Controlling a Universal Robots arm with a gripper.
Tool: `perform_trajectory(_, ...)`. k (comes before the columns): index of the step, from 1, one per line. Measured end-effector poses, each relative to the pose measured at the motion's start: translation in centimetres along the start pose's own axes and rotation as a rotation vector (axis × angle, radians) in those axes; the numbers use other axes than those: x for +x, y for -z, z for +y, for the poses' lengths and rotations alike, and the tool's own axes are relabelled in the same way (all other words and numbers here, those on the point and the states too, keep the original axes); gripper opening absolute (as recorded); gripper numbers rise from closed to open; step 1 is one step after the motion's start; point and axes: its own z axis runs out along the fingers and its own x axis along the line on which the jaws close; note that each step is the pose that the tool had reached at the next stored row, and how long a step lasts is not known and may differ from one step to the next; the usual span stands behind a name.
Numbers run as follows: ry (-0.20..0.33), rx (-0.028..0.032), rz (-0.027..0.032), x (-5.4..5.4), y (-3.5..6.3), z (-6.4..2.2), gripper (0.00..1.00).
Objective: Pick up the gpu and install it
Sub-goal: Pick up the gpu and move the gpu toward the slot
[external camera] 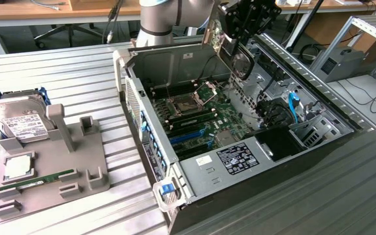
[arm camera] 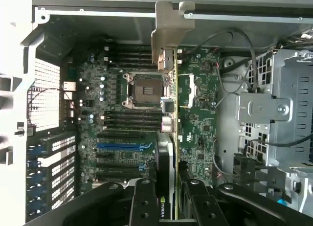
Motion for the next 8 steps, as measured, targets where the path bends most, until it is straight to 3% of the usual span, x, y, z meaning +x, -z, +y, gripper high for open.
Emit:
perform_trajectory(4, 0.004, 0.0001, 0.0001, -0.93, 0.02, -0.03, 0.27)
perform_trajectory(8, 0.005, 0.0001, 0.0002, -1.04, 0.02, -0.03, 0.27)
